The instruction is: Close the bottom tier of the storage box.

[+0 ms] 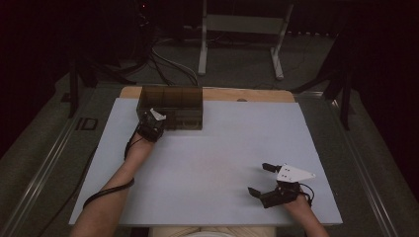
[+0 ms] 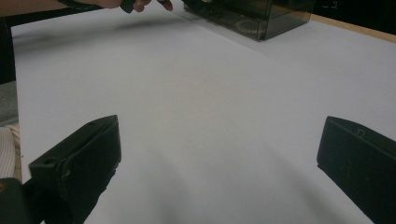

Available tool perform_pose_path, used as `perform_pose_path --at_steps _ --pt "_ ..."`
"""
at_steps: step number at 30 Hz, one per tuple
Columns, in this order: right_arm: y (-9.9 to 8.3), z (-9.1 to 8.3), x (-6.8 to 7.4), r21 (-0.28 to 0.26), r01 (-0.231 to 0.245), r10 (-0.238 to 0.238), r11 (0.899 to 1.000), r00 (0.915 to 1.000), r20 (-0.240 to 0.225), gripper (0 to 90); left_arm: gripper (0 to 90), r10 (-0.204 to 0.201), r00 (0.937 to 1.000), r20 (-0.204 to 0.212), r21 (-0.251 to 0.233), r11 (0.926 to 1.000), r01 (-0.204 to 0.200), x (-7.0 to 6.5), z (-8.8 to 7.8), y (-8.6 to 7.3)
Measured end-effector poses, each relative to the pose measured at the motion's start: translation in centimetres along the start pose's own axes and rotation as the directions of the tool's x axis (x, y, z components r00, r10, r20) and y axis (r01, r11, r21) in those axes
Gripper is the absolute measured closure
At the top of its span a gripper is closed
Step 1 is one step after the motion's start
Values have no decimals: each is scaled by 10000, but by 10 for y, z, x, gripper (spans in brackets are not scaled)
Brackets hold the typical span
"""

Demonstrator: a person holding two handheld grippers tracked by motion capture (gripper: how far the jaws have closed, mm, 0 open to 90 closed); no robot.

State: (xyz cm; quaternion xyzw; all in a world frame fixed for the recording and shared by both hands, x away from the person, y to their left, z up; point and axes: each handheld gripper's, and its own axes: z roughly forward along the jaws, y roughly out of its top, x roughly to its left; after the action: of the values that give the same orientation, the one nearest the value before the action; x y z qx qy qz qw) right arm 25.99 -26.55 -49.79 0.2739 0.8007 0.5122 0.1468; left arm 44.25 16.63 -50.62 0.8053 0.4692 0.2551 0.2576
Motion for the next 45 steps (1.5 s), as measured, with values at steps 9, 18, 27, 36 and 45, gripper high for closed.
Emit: perform_pose_path --at_steps 9,18,27,36,45 --pt "0 0 0 46 5 -5 10000 10000 -30 0 900 42 9998 -197 -80 10000 -43 2 2 6" --pt "0 0 0 36 -15 15 10000 10000 -30 0 900 193 9995 -265 -77 9998 -195 1 5 9" --pt "0 1 0 72 1 0 10000 10000 -60 0 900 299 9993 -213 -201 9993 -304 -3 7 10" --pt "0 0 0 59 -6 6 10000 10000 -38 0 900 283 9995 -147 -95 9996 -284 -5 7 11" --pt "0 0 0 45 14 -13 10000 10000 -49 0 869 32 9997 251 -26 10000 -31 -5 0 6"
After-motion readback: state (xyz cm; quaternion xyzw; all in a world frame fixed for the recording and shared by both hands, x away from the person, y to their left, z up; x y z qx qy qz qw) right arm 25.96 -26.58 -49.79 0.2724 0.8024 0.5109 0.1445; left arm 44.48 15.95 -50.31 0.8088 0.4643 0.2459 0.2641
